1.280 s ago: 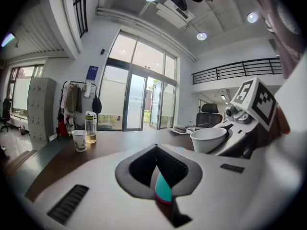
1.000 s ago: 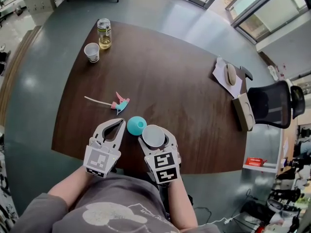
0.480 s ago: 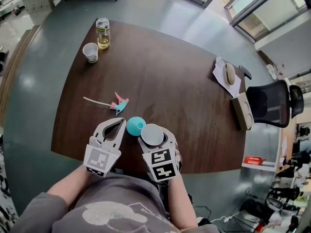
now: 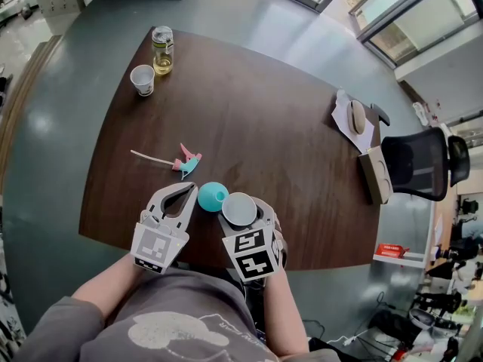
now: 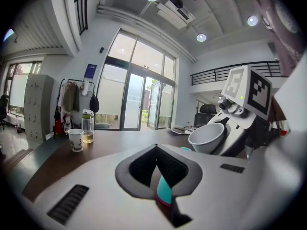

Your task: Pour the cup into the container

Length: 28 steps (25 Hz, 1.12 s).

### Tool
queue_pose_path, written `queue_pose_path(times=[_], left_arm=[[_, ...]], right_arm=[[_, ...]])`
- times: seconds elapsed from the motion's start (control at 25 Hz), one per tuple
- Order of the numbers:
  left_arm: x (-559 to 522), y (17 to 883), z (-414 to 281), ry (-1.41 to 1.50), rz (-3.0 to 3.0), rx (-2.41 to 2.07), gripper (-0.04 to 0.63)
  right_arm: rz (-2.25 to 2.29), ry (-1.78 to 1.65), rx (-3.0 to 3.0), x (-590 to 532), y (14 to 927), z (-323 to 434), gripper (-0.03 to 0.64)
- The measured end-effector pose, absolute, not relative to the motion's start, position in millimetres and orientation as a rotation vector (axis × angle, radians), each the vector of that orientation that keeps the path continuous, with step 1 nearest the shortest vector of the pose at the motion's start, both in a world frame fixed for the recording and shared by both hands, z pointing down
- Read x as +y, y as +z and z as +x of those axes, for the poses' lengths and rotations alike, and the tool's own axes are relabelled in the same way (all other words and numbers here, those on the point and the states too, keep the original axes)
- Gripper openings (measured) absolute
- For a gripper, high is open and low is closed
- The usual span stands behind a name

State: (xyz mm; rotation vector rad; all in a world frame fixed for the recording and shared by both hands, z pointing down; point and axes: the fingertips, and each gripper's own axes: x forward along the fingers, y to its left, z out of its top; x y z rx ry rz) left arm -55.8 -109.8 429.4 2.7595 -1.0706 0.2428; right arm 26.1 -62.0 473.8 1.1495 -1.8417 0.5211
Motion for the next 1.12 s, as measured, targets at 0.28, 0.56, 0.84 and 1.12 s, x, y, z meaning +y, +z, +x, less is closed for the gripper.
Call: queue_pose_path(times=[0.28,0.56,0.84,1.12], left_arm=[[-111.8,436.0,-54.7,0.257,2.758,-1.048,0.008],[-113.9,435.8,-52.0,0.242,2.754,-1.033,0.008],[-115.6,438.5,-49.5,0.242,2.748,-1.021,0.008],[-117.7,439.5,-50.3,0.232,2.743,-1.023,0.008]], right_arm=[[1.113,0.527,-1.823,-61.9,476.5,23.7,0.290],[1.084,0.531,-1.784,-59.6,478.3,24.7,0.289],[1.063,0.517,-1.736,-60.7,475.8,28.3,0.289],[1.029,0.496,-1.697,-59.2,475.6,28.6,0.288]])
